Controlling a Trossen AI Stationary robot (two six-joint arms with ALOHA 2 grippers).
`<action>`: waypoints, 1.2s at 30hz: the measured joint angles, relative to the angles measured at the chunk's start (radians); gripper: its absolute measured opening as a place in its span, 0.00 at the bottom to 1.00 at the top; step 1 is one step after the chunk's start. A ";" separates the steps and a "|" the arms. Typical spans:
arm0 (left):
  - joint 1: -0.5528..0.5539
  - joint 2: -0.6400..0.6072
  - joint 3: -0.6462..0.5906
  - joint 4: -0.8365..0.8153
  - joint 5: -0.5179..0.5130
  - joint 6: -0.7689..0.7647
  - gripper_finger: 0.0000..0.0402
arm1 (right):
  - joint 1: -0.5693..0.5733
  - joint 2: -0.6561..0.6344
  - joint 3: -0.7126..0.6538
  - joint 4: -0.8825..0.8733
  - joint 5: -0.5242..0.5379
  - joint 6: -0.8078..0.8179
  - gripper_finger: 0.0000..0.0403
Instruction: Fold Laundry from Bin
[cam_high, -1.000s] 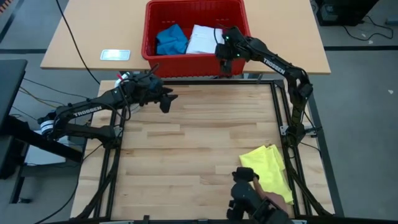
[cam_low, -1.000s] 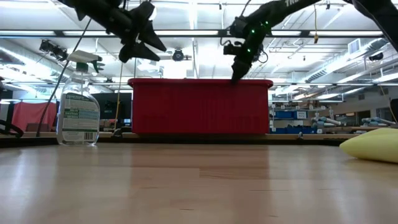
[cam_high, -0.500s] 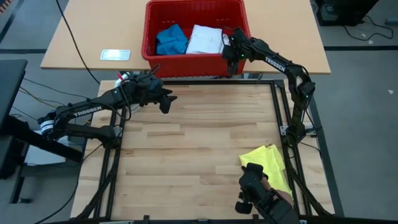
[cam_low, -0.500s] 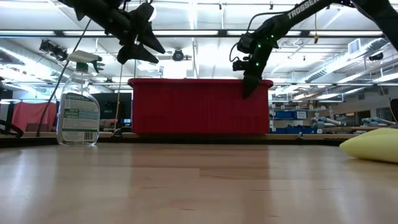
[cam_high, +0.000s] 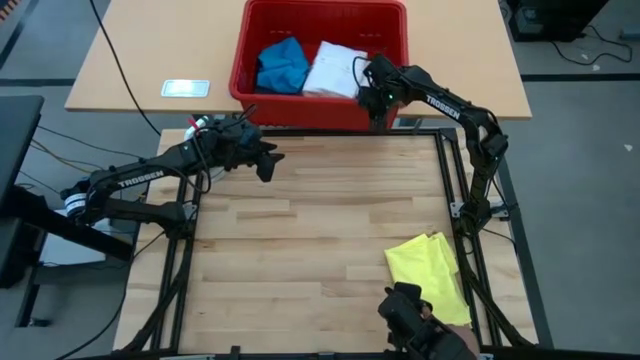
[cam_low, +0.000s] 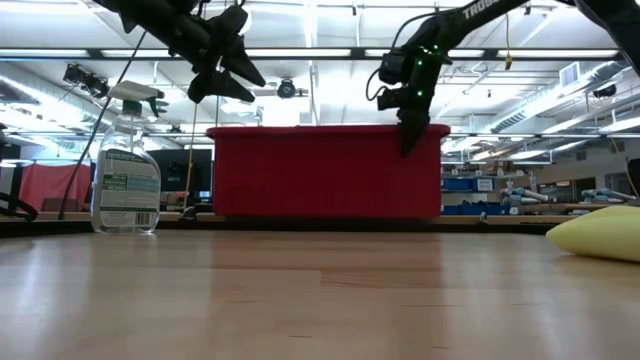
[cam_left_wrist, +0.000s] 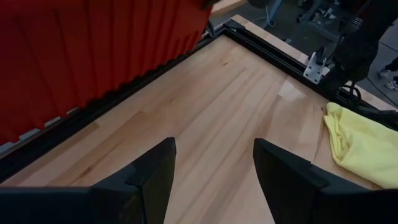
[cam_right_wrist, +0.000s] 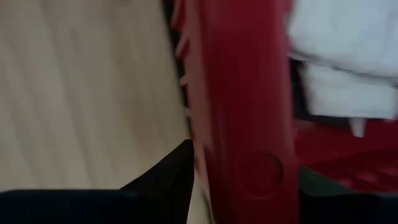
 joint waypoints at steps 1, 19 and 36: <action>0.002 0.000 0.000 0.000 0.000 0.000 0.55 | 0.002 -0.006 -0.002 -0.012 -0.003 0.001 0.39; 0.046 0.000 0.000 0.000 -0.003 0.016 0.55 | 0.011 -0.054 -0.002 -0.217 -0.056 0.090 0.39; 0.052 0.000 0.000 -0.002 0.001 0.034 0.55 | 0.086 -0.067 -0.003 -0.426 -0.189 0.274 0.39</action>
